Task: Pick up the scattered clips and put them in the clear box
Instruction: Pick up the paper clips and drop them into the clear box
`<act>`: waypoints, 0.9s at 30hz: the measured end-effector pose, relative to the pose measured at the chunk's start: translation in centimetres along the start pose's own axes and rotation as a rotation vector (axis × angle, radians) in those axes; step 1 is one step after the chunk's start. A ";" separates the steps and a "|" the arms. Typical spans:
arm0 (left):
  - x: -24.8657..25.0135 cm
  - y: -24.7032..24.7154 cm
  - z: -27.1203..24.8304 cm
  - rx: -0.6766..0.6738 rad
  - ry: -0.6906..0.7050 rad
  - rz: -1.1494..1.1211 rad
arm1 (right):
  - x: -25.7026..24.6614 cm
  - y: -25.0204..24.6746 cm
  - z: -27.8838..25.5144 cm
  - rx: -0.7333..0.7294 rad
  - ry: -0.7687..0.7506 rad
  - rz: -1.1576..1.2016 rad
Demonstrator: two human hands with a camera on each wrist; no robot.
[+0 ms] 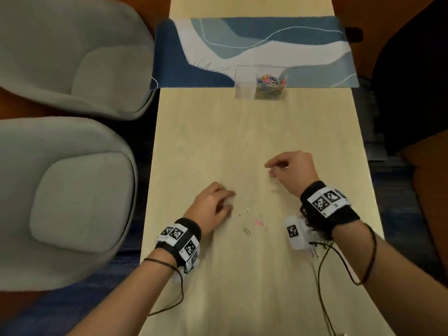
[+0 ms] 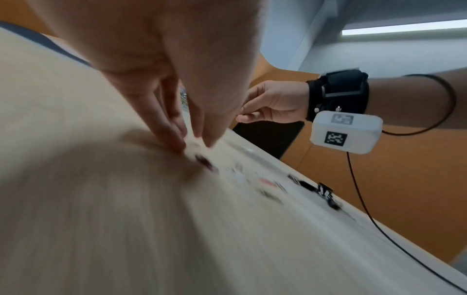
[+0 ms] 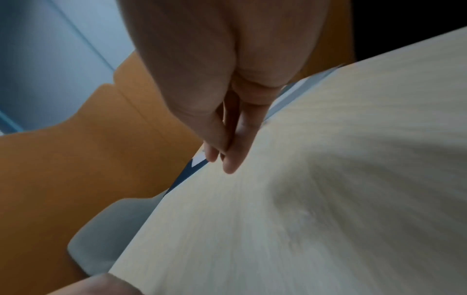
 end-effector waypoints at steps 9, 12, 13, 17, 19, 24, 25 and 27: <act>3.4 5.8 -5.6 0.038 -0.012 0.037 | 4.3 2.1 -4.5 0.104 0.076 -0.324; 3.2 5.5 -5.0 0.141 -0.071 -0.031 | 4.5 2.9 -7.0 0.003 0.124 -0.506; 3.3 5.4 -4.6 0.158 -0.070 -0.032 | 5.3 3.1 -8.6 -0.045 0.180 -0.547; 4.4 6.0 -2.7 0.095 -0.049 0.058 | 10.0 5.6 -15.8 -0.301 0.359 -0.464; 5.0 5.9 -2.3 0.075 -0.028 0.096 | 10.8 6.8 -17.5 -0.292 0.353 -0.333; 5.3 5.7 -3.0 0.183 0.089 0.113 | 9.9 6.6 -16.4 -0.025 0.262 -0.061; 5.1 5.6 -3.2 0.195 0.091 0.116 | 10.0 6.6 -15.9 0.012 0.275 -0.022; 5.1 5.5 -3.5 0.213 0.112 0.139 | 9.7 6.3 -14.8 0.093 0.275 0.020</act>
Point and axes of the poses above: each hand's wrist, its own z-axis towards the middle knuckle, its own y-axis out of the palm, x = y × z, the point moved 9 cm from there along z, towards the middle knuckle, and after that the axes turned 5 degrees about y, right-handed, at the moved point
